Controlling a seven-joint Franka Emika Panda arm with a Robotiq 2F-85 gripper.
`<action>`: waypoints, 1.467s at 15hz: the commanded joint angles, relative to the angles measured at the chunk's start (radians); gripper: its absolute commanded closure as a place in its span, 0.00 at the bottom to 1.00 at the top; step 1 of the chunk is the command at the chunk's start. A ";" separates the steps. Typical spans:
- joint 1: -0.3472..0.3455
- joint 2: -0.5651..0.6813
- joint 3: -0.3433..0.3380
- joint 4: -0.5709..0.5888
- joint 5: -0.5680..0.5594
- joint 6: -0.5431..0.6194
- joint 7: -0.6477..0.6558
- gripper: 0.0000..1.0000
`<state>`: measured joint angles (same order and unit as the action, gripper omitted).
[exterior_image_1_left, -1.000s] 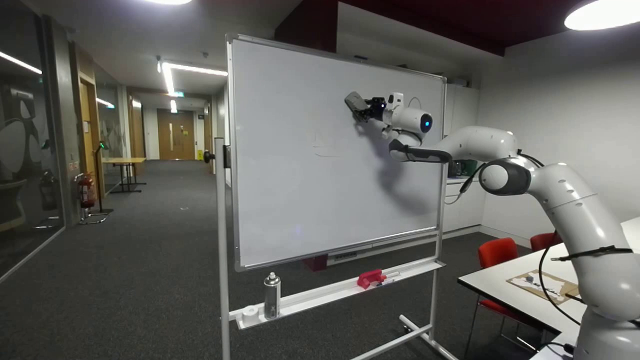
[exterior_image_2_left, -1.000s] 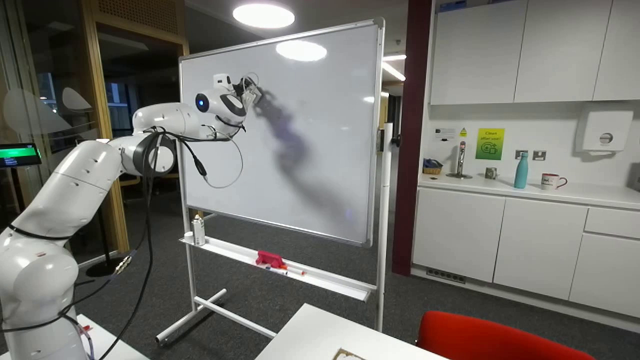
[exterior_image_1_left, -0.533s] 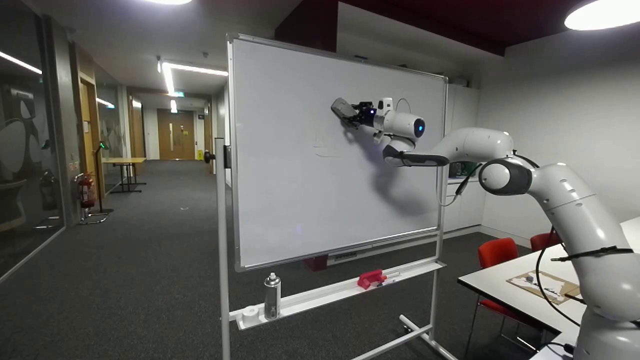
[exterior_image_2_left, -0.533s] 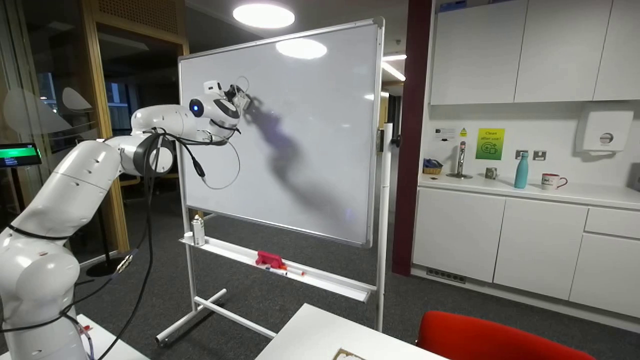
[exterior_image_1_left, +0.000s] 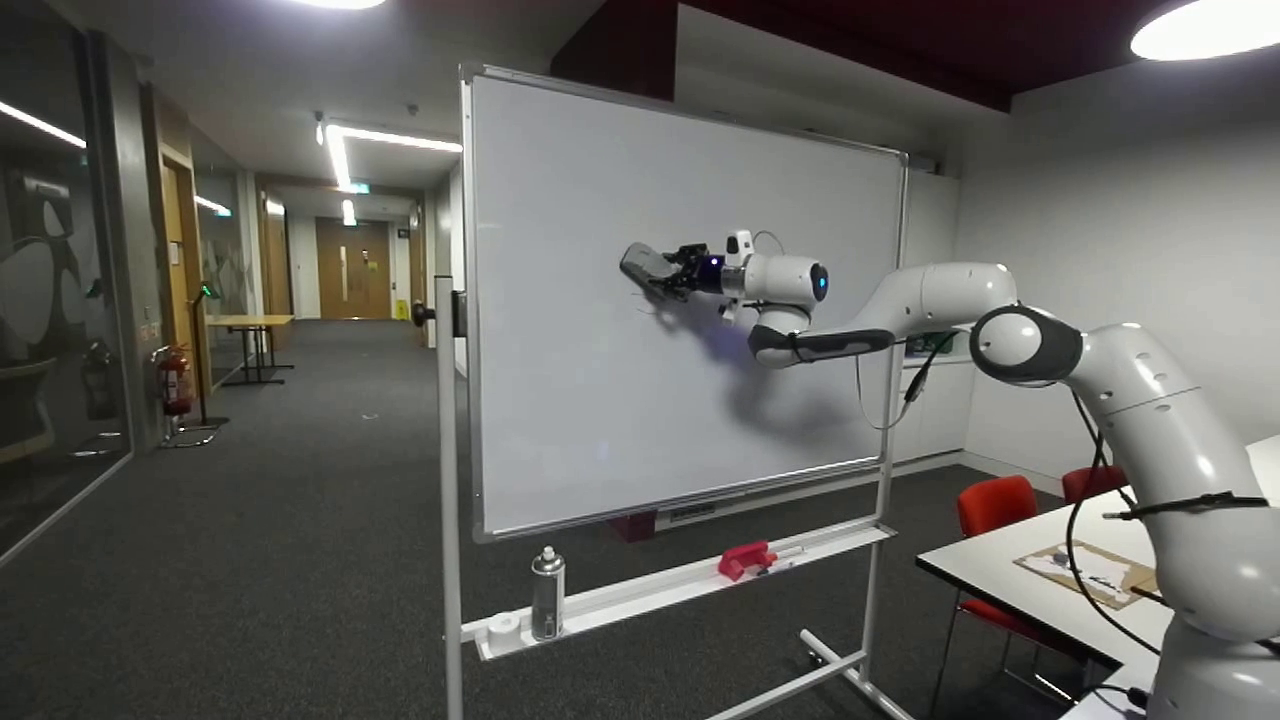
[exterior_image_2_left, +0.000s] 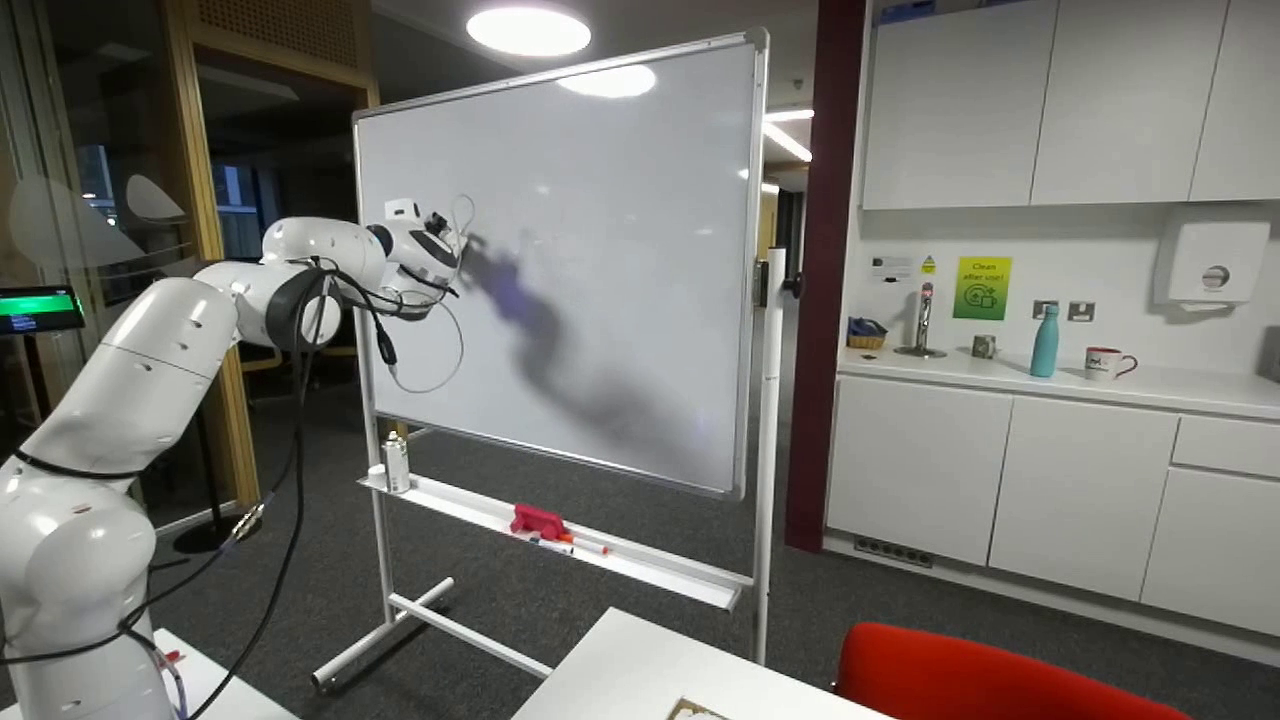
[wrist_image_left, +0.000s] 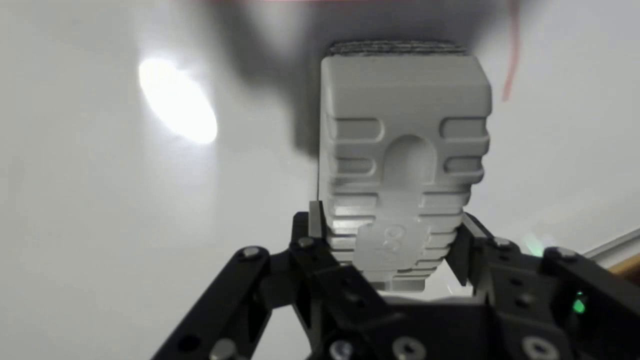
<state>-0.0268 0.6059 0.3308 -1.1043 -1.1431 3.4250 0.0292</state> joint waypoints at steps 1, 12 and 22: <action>-0.112 -0.047 0.138 -0.200 -0.079 -0.054 0.043 0.66; -0.466 0.117 0.733 -0.283 0.128 -0.433 -0.360 0.66; -0.431 0.127 0.768 -0.120 0.164 -0.495 -0.471 0.66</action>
<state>-0.4860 0.7188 1.1229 -1.3291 -0.9567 2.9079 -0.4169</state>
